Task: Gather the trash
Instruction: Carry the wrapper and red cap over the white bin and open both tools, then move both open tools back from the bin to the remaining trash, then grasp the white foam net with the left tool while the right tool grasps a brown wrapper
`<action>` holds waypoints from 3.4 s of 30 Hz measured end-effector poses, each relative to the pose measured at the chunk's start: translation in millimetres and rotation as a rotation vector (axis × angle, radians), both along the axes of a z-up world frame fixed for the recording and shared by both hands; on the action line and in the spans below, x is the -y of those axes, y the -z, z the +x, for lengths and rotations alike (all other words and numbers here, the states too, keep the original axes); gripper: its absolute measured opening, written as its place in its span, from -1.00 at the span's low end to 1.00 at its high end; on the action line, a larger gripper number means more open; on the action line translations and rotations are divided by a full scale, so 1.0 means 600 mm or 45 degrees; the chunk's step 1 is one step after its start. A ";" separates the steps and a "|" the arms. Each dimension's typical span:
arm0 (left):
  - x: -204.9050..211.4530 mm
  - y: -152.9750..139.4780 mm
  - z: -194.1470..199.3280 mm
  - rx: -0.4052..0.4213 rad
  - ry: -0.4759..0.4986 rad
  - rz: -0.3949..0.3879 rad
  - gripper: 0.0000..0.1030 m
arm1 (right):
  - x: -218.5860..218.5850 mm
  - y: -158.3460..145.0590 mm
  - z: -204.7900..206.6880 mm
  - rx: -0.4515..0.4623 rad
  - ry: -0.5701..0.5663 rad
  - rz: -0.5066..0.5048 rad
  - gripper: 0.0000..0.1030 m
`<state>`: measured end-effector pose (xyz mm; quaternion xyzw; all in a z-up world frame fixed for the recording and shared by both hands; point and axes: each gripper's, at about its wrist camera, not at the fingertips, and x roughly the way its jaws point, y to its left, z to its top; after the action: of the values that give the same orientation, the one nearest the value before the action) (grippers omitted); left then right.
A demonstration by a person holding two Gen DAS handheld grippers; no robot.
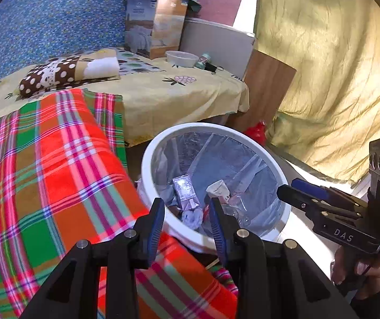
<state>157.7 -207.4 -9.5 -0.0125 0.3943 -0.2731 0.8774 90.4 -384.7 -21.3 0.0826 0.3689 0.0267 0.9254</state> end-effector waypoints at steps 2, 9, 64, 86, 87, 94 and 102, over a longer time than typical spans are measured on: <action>-0.011 -0.002 -0.007 0.000 -0.014 -0.007 -0.33 | -0.011 -0.005 -0.004 0.012 -0.020 0.004 0.02; -0.064 -0.007 -0.037 0.014 -0.087 -0.009 -0.33 | -0.060 -0.018 -0.013 0.042 -0.129 0.025 0.02; -0.510 0.032 -0.046 -0.064 -0.963 0.053 -0.33 | -0.372 -0.026 0.045 -0.016 -0.640 0.064 0.02; -0.476 0.042 -0.089 -0.087 -0.761 -0.033 -0.47 | -0.420 -0.002 0.052 -0.144 -0.712 0.065 0.02; -0.476 0.040 -0.093 -0.085 -0.759 -0.038 -0.47 | -0.425 -0.002 0.050 -0.148 -0.718 0.064 0.02; -0.507 0.027 -0.116 -0.059 -0.800 -0.030 -0.47 | -0.460 0.011 0.052 -0.193 -0.750 0.089 0.02; -0.550 0.035 -0.130 -0.070 -0.863 -0.001 -0.47 | -0.503 0.032 0.067 -0.246 -0.708 0.080 0.02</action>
<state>79.8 122.8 -30.7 -0.1503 0.3912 0.0342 0.9073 130.9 -83.1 -40.4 0.0093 0.4627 0.2826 0.8402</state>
